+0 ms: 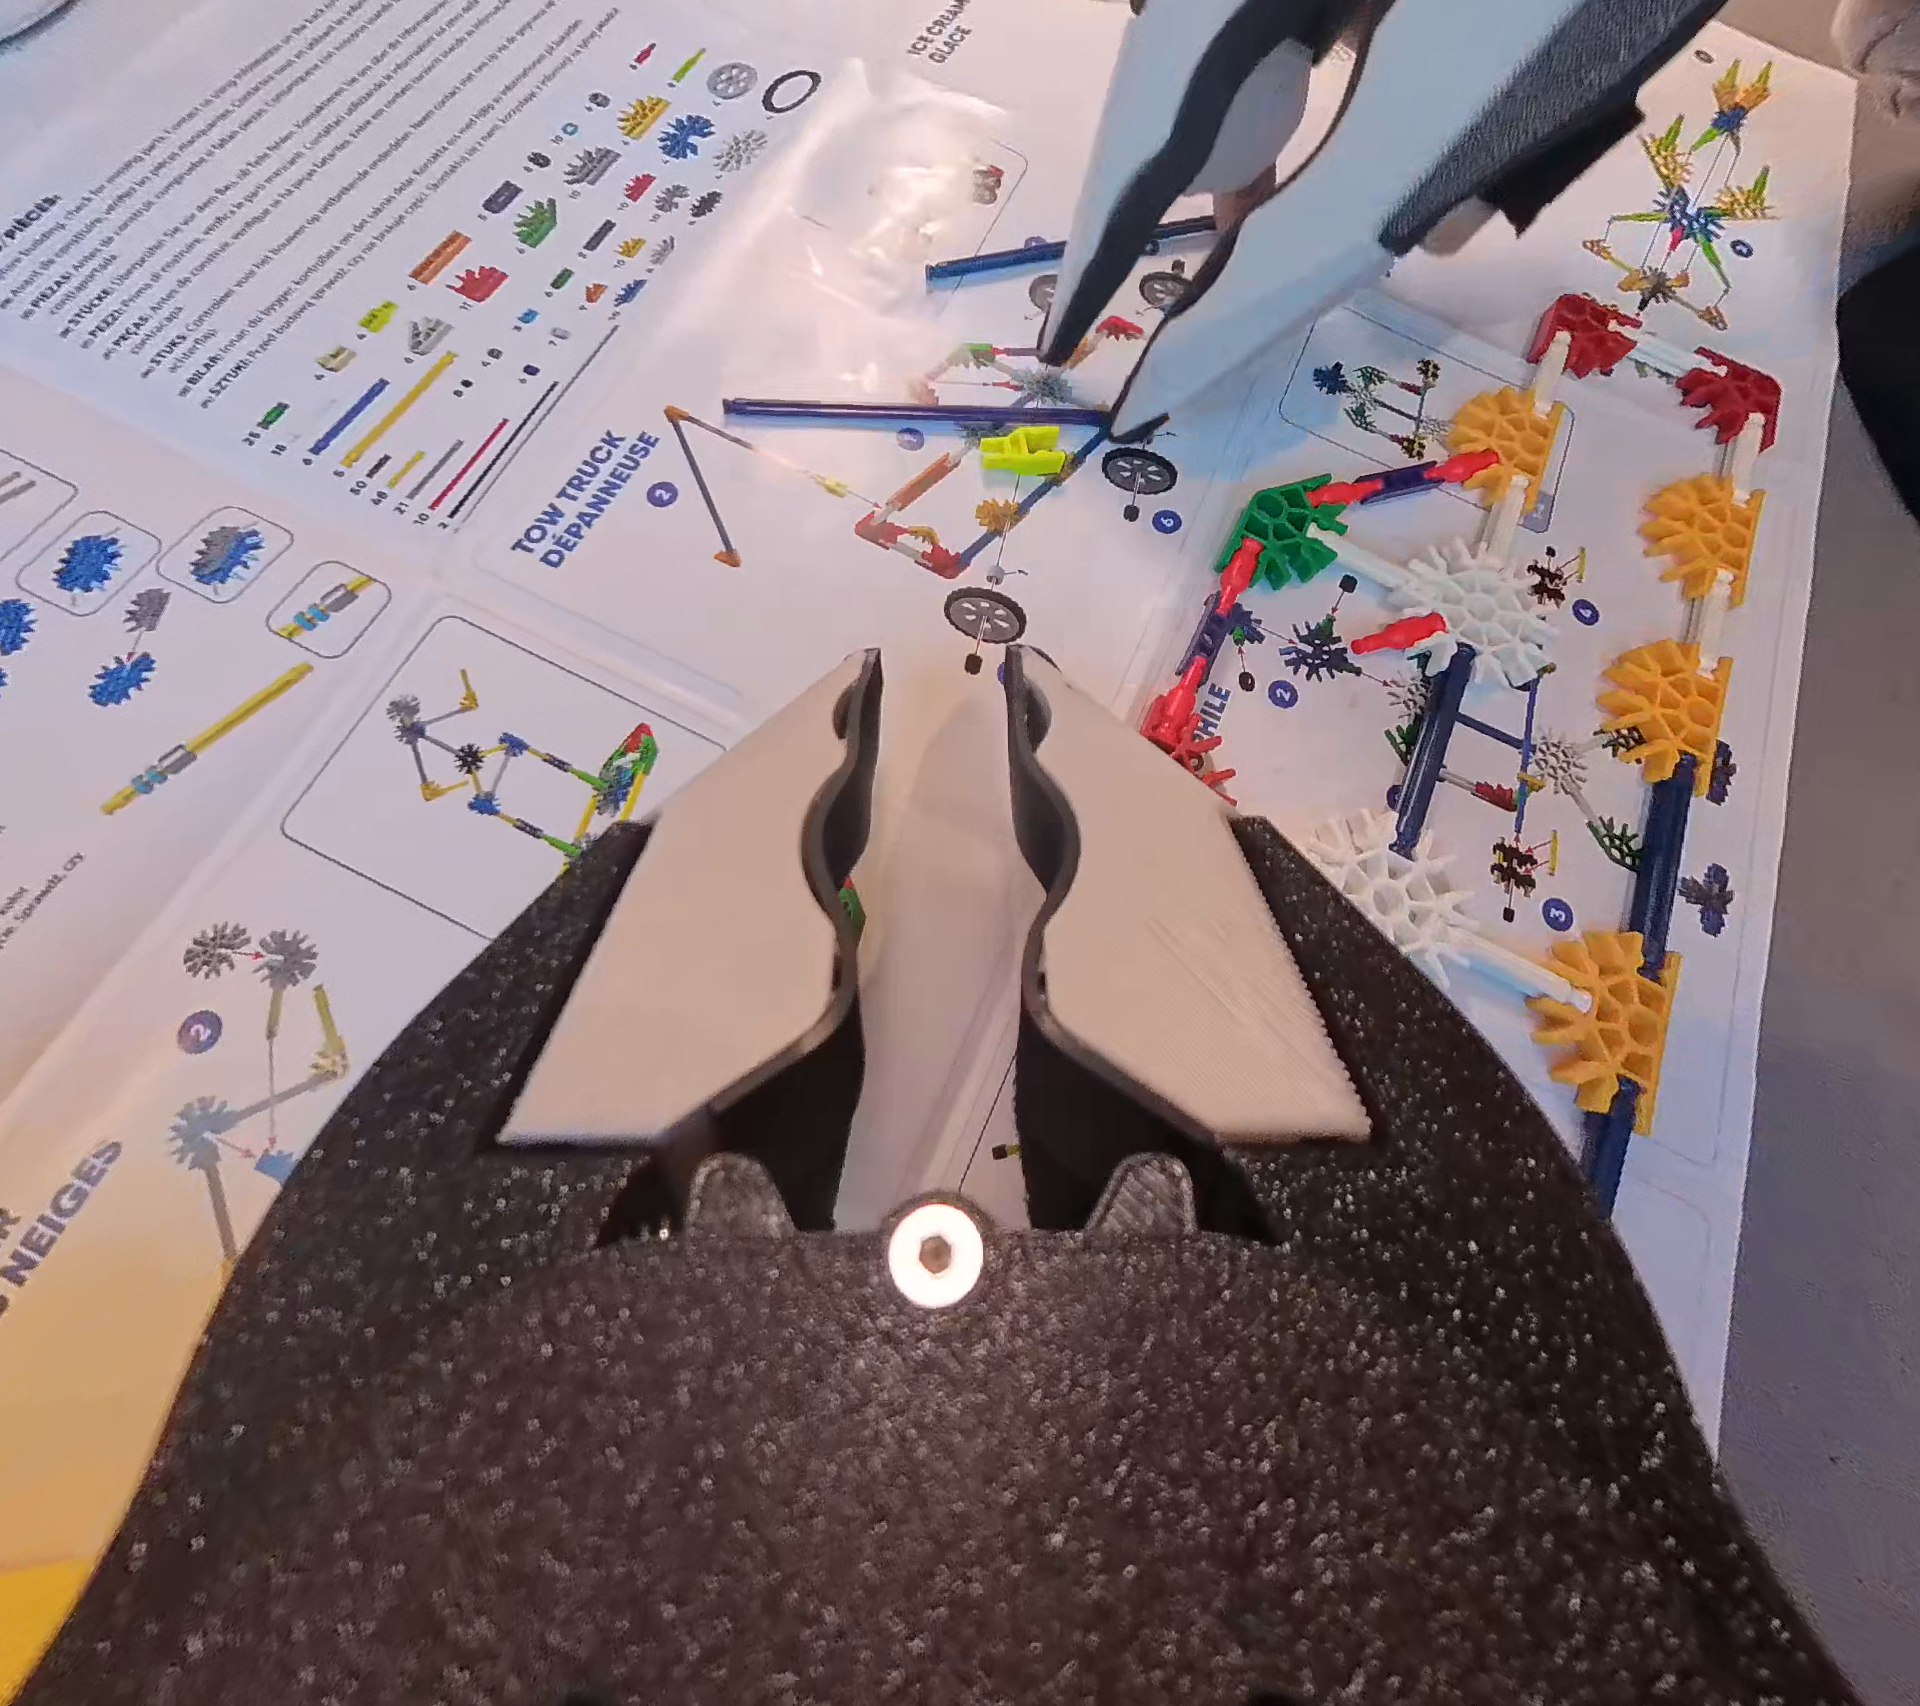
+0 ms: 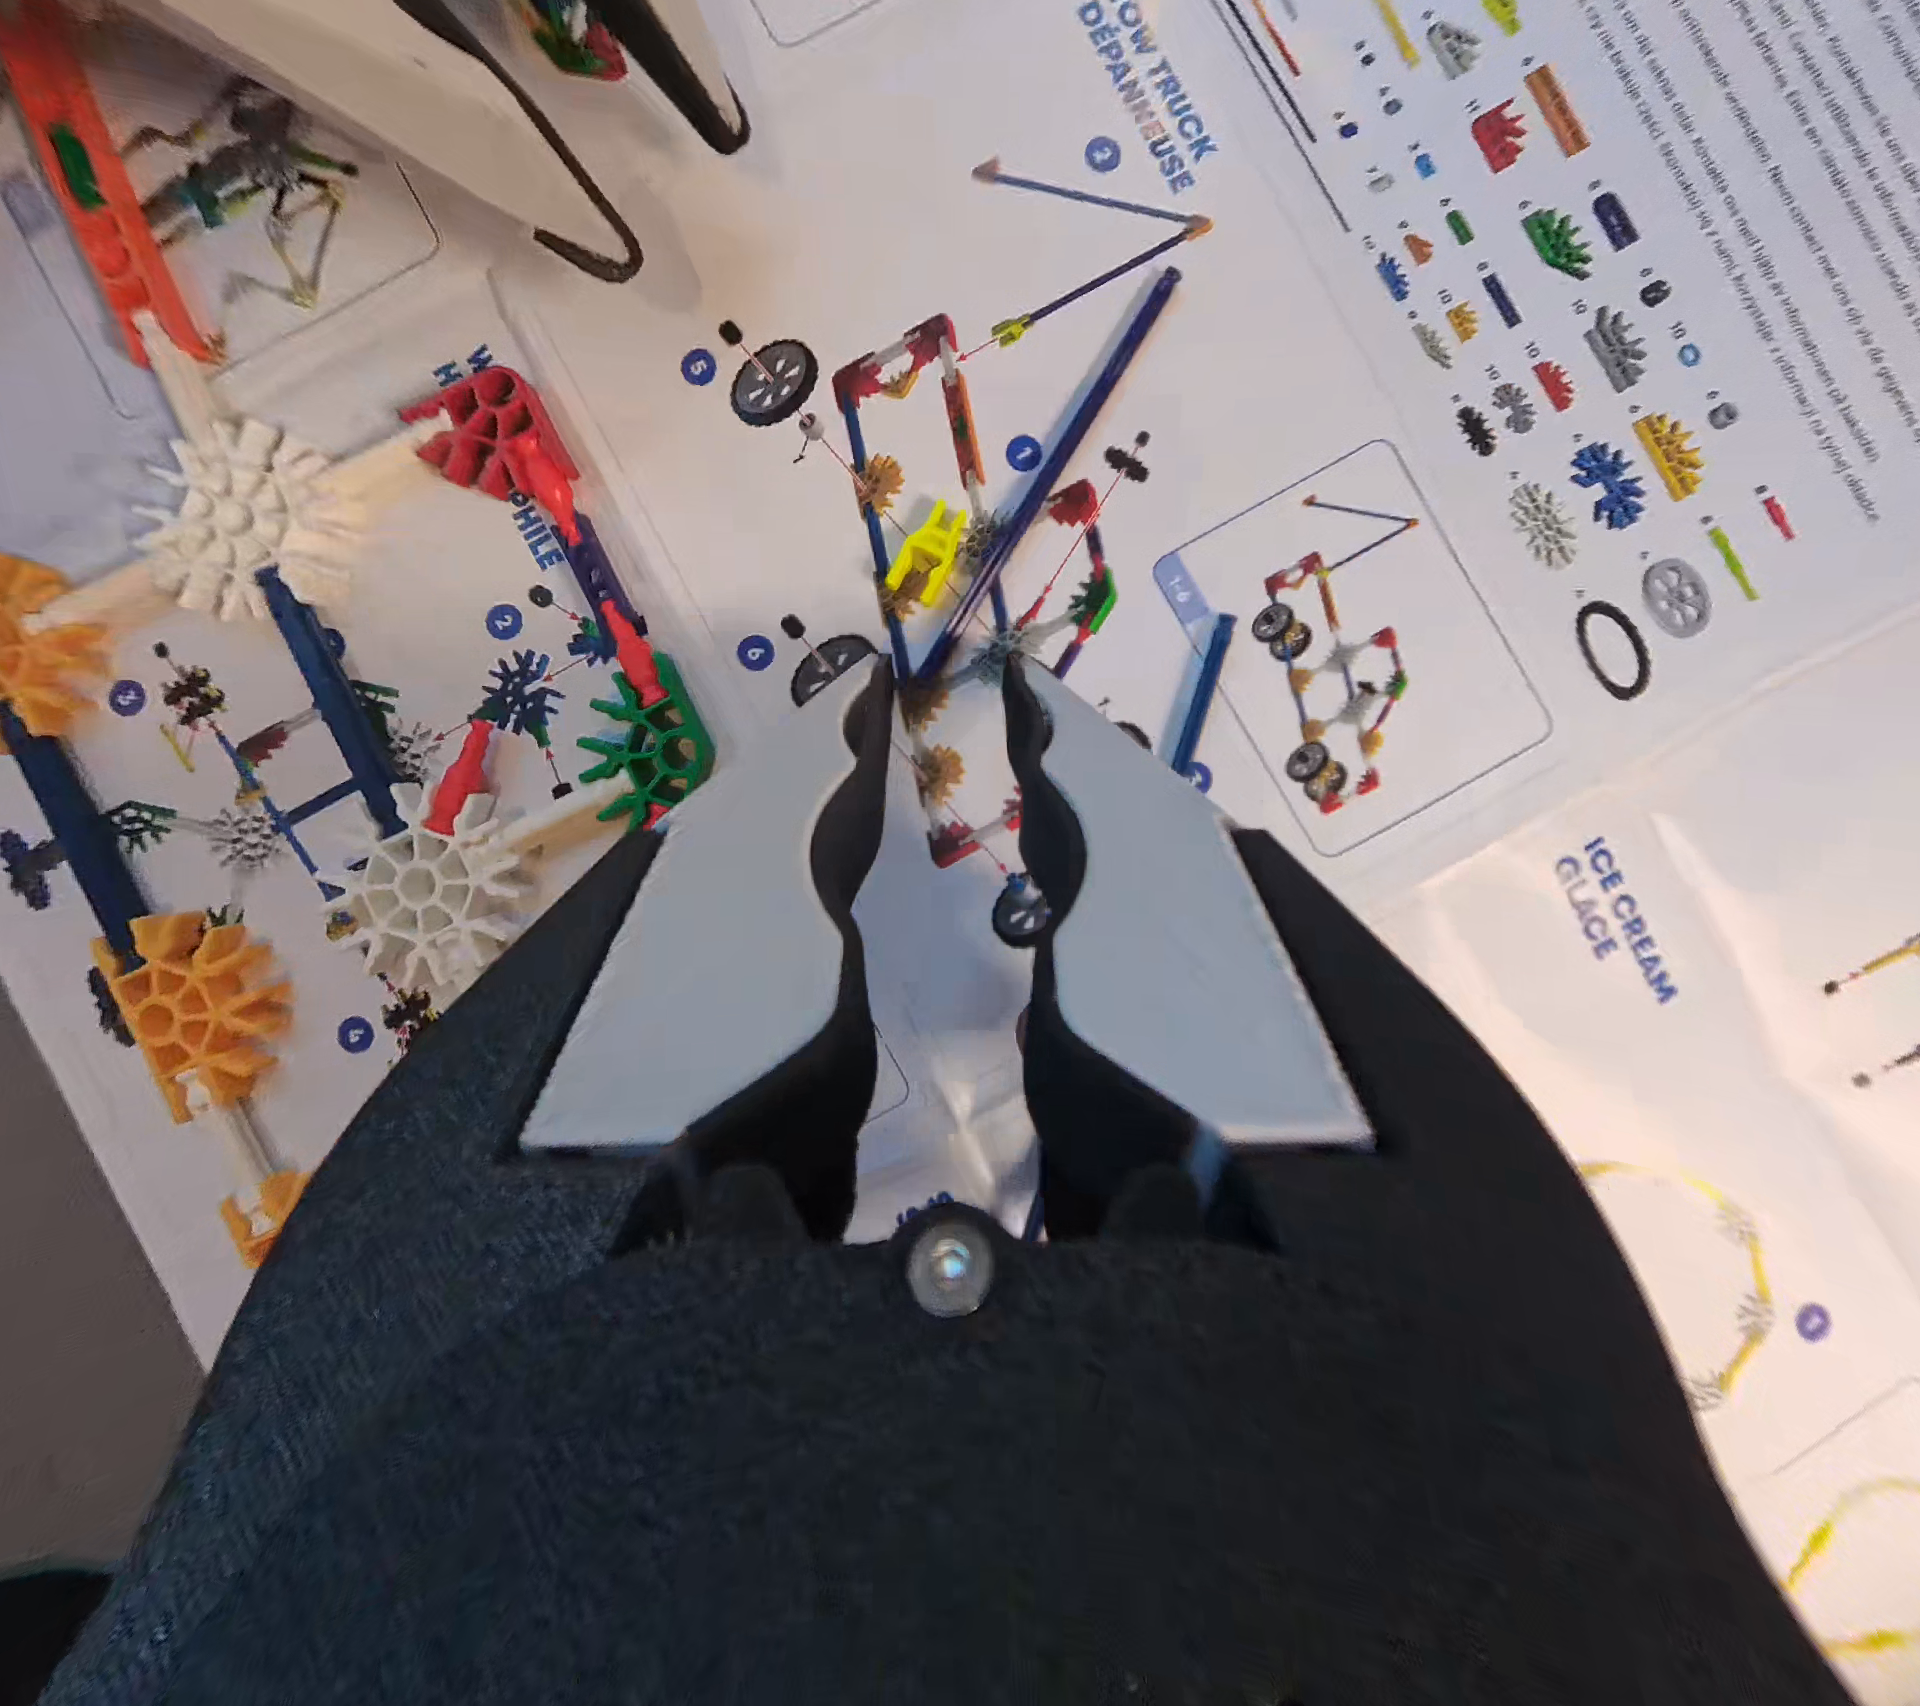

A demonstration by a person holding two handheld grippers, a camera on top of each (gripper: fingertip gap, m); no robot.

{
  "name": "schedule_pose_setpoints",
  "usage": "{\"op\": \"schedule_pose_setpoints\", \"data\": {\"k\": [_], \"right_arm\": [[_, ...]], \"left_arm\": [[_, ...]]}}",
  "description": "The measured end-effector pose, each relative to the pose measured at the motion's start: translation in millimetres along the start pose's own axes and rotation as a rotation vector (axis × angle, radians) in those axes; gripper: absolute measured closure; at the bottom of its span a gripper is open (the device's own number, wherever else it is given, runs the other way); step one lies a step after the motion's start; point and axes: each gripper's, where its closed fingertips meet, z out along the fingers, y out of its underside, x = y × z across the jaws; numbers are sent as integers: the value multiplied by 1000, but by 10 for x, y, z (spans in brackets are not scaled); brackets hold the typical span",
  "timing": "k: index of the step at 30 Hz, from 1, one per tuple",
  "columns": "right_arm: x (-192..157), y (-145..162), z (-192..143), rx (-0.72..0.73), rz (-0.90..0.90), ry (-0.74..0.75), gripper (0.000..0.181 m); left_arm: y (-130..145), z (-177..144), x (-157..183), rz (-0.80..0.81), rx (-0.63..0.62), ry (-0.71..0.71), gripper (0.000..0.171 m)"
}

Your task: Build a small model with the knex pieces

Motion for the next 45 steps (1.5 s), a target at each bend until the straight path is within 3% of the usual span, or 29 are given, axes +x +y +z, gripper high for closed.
{"op": "schedule_pose_setpoints", "data": {"k": [5, 15, 19, 23, 25, 28, 34, 41, 45], "right_arm": [[-34, -10, 19, -11, 2, 28, 177], [-34, -48, -234, 60, 75, 40, 180], [-173, -267, -237, 163, 115, -12, 179], [-296, -203, 70, 78, 61, -16, 178], [-298, -214, 108, 77, 58, -13, 162], [-174, -316, -9, 138, 95, 19, 161], [-44, -175, 116, 66, 95, 70, 172], [-136, 77, -156, 0, 74, 52, 172], [-211, 202, -144, -15, 69, 63, 170]], "left_arm": [[15, -42, 20, 27, 3, -20, 151], [64, -143, 8, 31, 18, -38, 153], [24, -136, 19, 41, 36, -43, 153], [69, -117, 33, 69, 13, -57, 152], [81, -128, 25, 82, 8, -70, 152], [80, -134, 10, 77, 12, -70, 152], [97, -105, 31, 84, 3, -60, 153], [107, -106, 45, 90, -1, -57, 153], [126, -82, 59, 98, -15, -54, 153]]}}
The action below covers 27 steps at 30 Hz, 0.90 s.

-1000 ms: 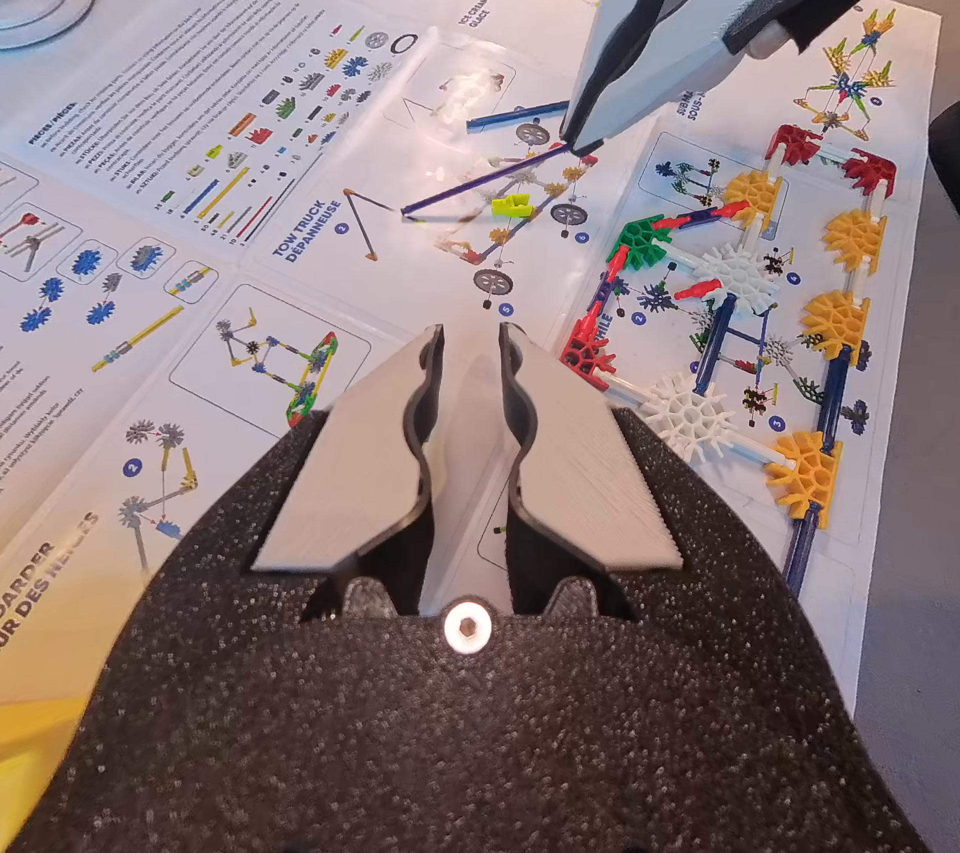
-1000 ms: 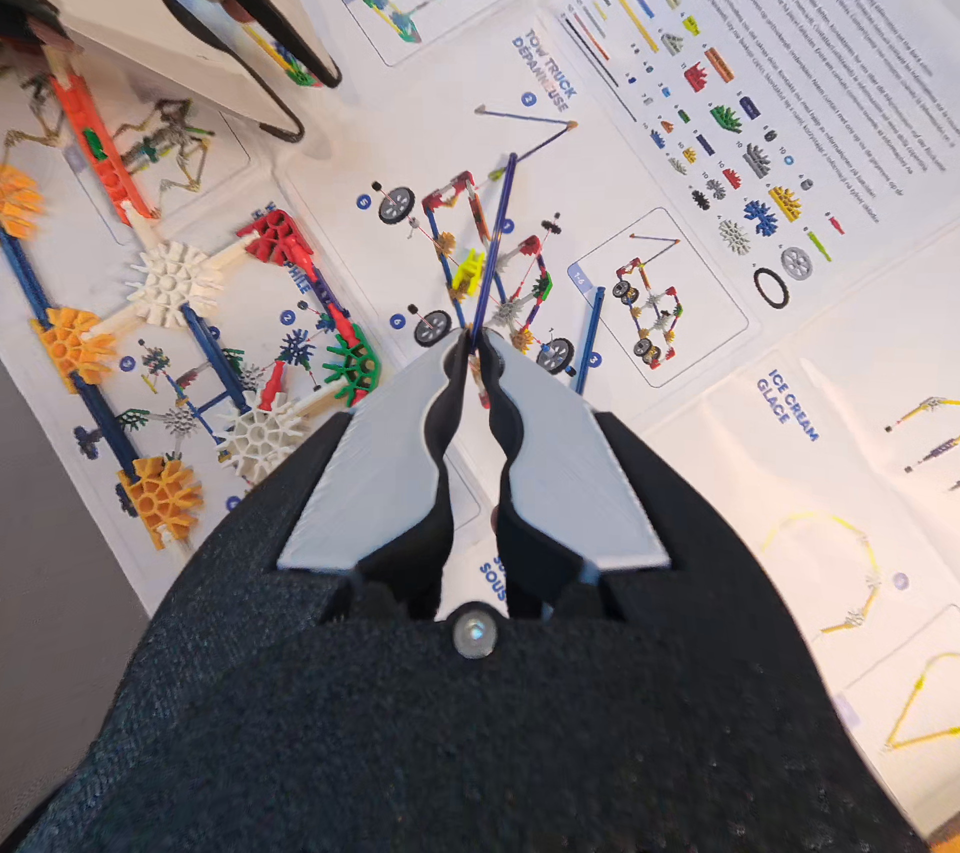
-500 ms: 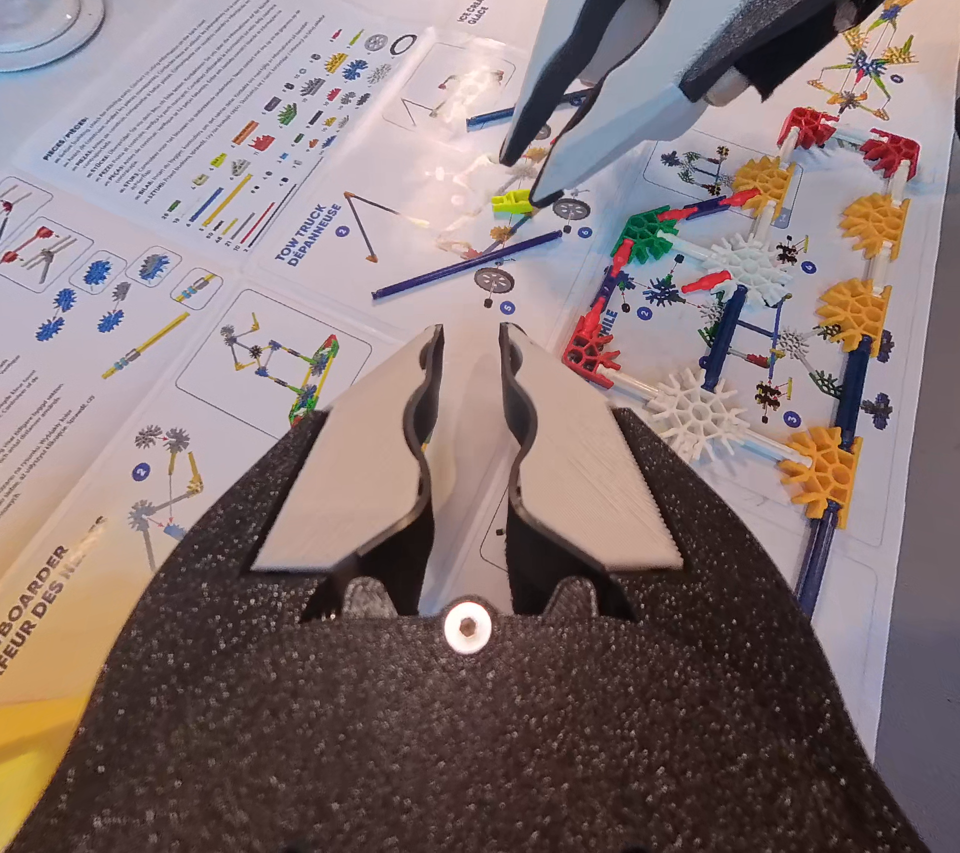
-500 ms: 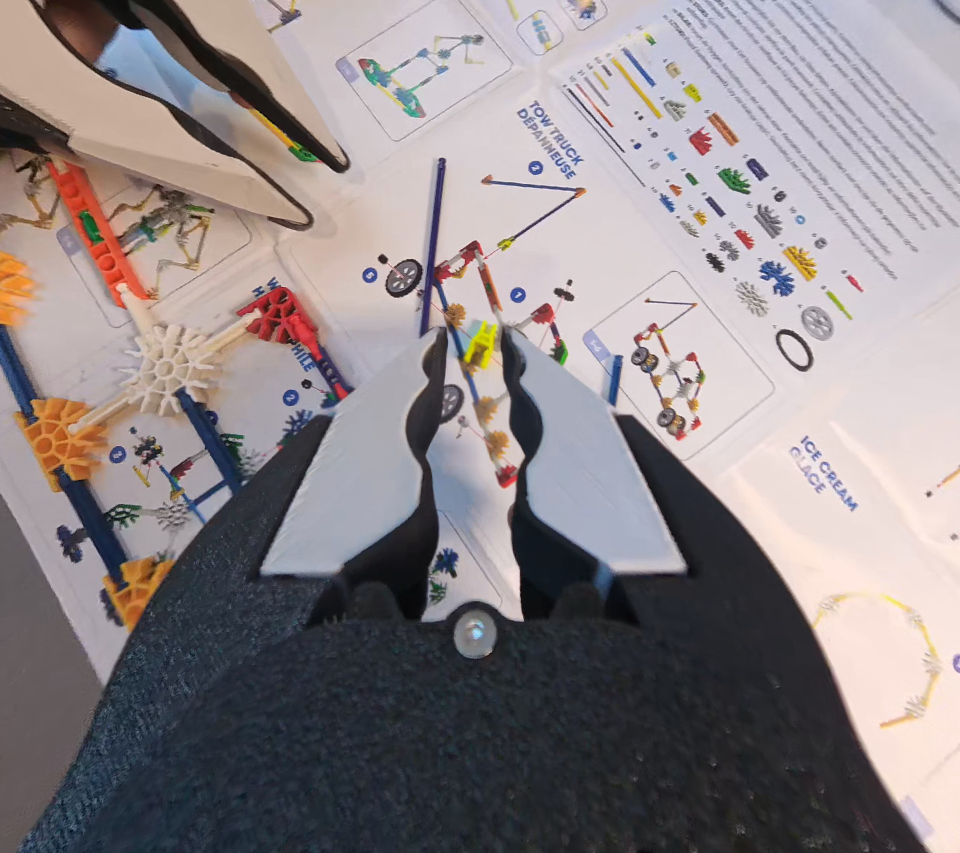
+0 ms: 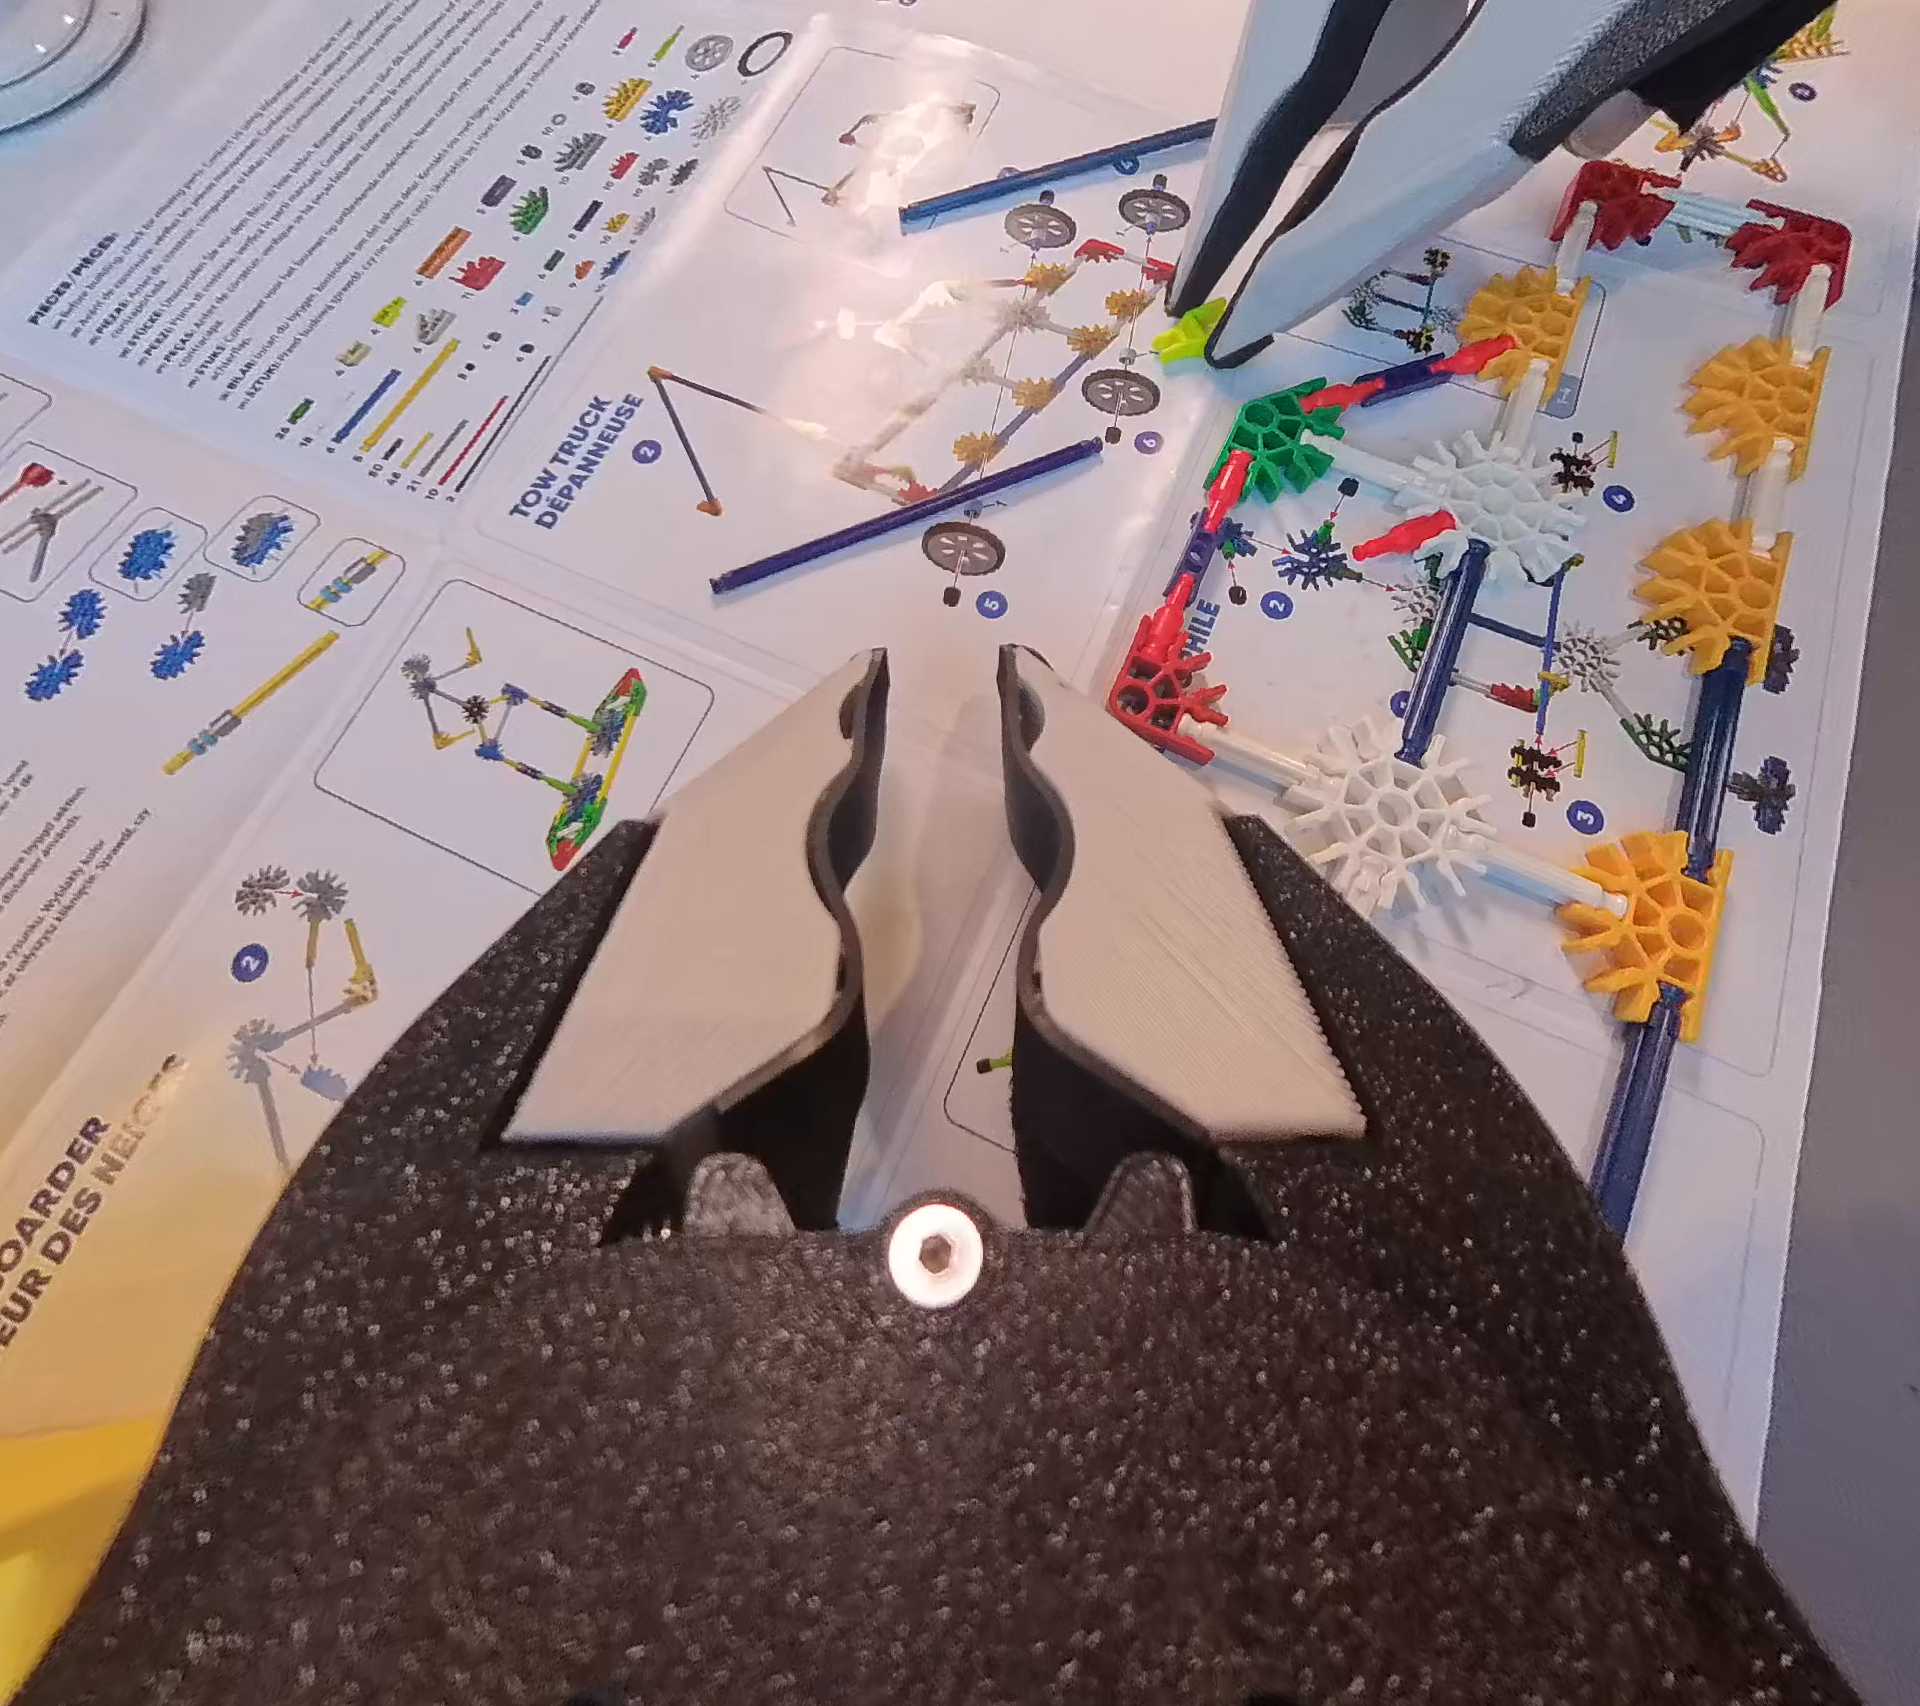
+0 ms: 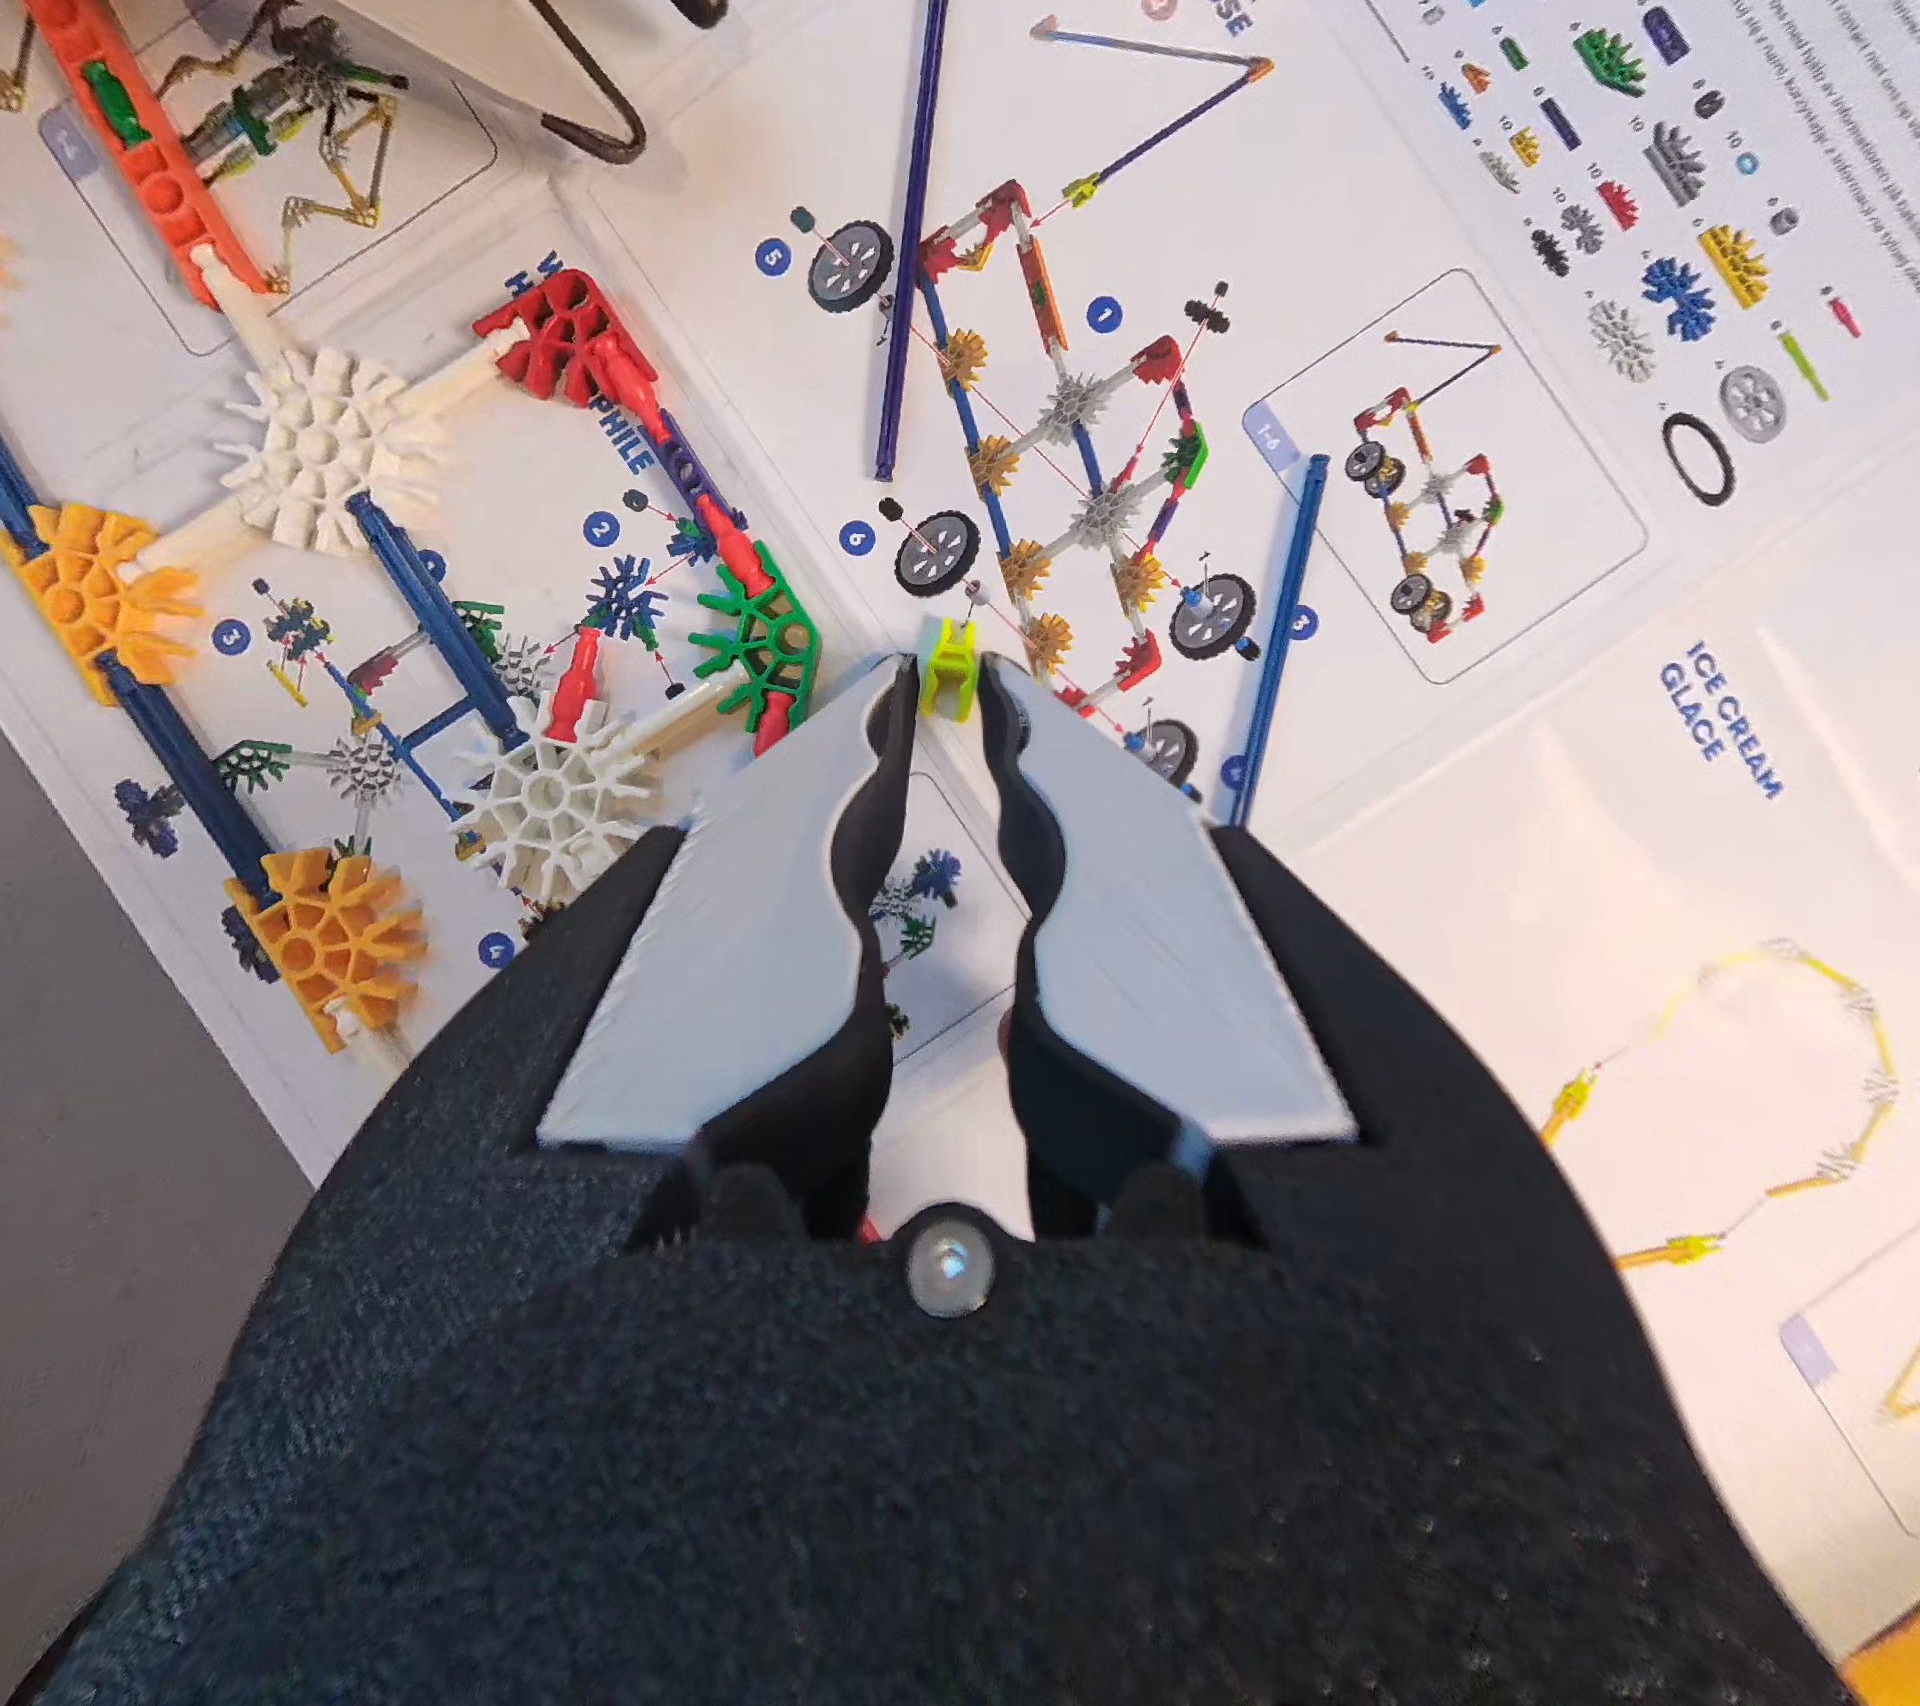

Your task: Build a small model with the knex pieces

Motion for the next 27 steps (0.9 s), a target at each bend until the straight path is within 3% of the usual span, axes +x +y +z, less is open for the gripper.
{"op": "schedule_pose_setpoints", "data": {"k": [2, 8, 15, 22, 27], "right_arm": [[17, -85, -45, 24, -5, 1, 161], [-59, -480, 66, 50, -56, -64, 168], [-147, -437, 309, -39, -78, -83, 178], [22, -454, 74, 30, 40, -122, 180], [52, -303, 5, 18, 96, -150, 180]], "left_arm": [[1, -1, 0, 6, -1, -4, 153], [3, -12, -4, 2, 0, -5, 153], [28, -27, -21, -4, -4, -1, 153], [38, -14, -10, -1, -10, 4, 153], [46, -5, -4, 1, -16, 8, 152]]}}
